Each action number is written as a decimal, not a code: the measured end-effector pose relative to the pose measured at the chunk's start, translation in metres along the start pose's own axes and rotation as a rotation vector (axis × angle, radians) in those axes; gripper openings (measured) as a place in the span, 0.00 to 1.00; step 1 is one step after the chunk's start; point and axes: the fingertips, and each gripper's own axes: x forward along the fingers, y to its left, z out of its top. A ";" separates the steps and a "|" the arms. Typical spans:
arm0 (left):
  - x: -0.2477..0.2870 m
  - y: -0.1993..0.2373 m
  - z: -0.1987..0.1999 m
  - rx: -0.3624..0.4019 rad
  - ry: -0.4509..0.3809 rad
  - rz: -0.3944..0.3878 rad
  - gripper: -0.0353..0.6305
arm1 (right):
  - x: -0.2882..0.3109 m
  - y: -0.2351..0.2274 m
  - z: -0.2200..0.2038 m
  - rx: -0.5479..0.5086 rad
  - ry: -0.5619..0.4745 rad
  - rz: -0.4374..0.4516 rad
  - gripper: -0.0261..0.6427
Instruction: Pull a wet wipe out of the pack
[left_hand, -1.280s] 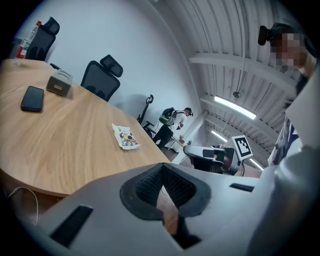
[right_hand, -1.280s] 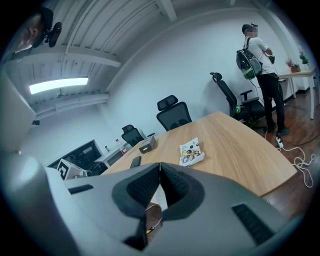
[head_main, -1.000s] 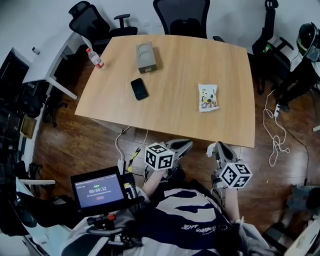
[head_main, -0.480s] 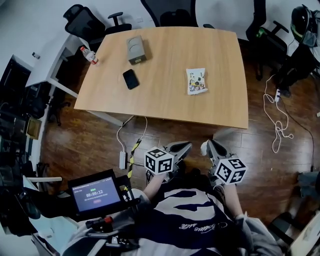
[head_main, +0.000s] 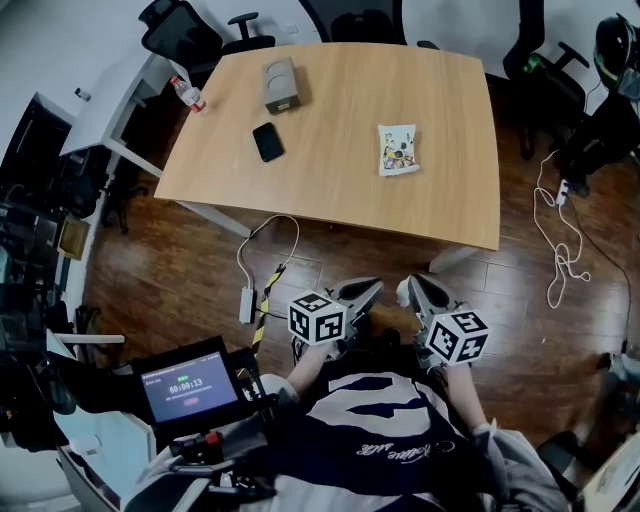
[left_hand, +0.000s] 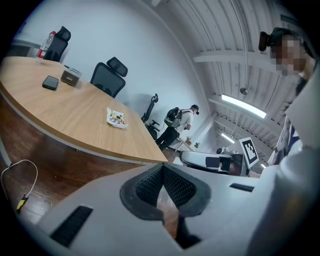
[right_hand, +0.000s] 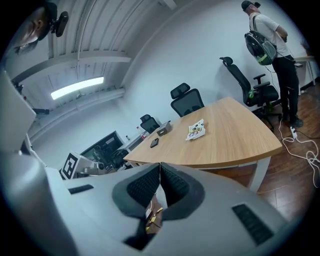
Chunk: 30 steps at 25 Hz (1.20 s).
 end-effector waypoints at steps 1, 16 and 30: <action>-0.001 0.003 0.002 -0.001 -0.005 0.006 0.06 | 0.004 0.001 0.000 -0.002 0.004 0.008 0.04; -0.036 -0.009 -0.010 0.032 -0.087 0.068 0.06 | -0.007 0.032 -0.013 -0.078 0.003 0.087 0.04; -0.031 -0.016 -0.008 0.070 -0.071 0.031 0.06 | -0.021 0.024 -0.011 -0.071 -0.044 0.045 0.04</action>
